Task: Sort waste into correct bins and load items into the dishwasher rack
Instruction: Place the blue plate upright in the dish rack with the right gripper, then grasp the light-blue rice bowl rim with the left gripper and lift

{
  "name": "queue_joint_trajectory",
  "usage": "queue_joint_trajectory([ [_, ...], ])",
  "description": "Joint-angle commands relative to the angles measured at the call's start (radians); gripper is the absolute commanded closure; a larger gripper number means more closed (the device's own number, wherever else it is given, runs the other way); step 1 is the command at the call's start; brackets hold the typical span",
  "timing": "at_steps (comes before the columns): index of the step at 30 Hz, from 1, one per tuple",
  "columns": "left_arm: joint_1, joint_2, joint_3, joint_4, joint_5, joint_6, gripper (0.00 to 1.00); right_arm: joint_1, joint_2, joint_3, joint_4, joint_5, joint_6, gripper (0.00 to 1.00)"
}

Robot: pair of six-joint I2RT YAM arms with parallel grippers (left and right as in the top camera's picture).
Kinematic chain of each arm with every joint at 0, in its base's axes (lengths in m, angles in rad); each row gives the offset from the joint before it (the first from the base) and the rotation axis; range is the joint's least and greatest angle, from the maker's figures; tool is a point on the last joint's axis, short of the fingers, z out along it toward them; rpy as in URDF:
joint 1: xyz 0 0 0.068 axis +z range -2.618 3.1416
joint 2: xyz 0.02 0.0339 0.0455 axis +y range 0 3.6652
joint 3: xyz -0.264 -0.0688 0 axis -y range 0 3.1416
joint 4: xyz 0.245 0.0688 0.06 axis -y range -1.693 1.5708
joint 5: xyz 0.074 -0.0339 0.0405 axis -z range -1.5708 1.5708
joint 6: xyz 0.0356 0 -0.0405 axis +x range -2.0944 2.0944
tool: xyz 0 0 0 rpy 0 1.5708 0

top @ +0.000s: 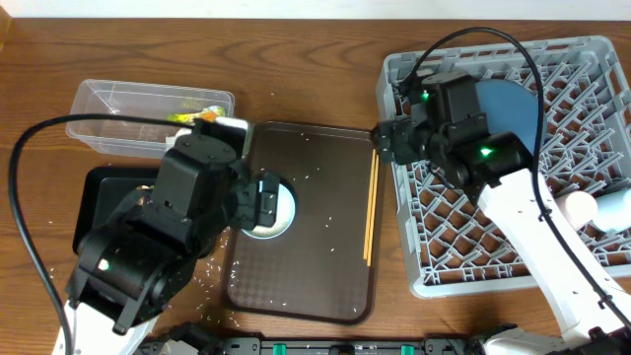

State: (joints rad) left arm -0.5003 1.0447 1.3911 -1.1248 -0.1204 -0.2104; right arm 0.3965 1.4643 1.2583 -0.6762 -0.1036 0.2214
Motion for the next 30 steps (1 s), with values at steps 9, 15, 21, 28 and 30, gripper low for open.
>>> queue_joint_trajectory([
  [9,0.111,0.016,-0.065,-0.208,-0.090,-0.218,0.02,0.129,0.002,0.004,-0.025,-0.040,0.203,0.23],
  [15,0.115,0.056,-0.229,-0.086,0.149,-0.095,0.02,0.090,0.002,0.004,-0.030,0.107,0.324,0.15],
  [21,0.077,0.162,-0.375,0.062,0.187,-0.052,0.11,0.005,0.002,0.004,-0.038,0.068,0.325,0.14],
  [28,0.098,0.332,-0.381,0.146,0.043,-0.097,0.23,-0.030,0.002,0.004,-0.076,0.040,0.323,0.12],
  [30,0.099,0.380,-0.381,0.183,0.045,-0.095,0.36,-0.030,0.002,0.004,-0.076,0.041,0.323,0.11],
])
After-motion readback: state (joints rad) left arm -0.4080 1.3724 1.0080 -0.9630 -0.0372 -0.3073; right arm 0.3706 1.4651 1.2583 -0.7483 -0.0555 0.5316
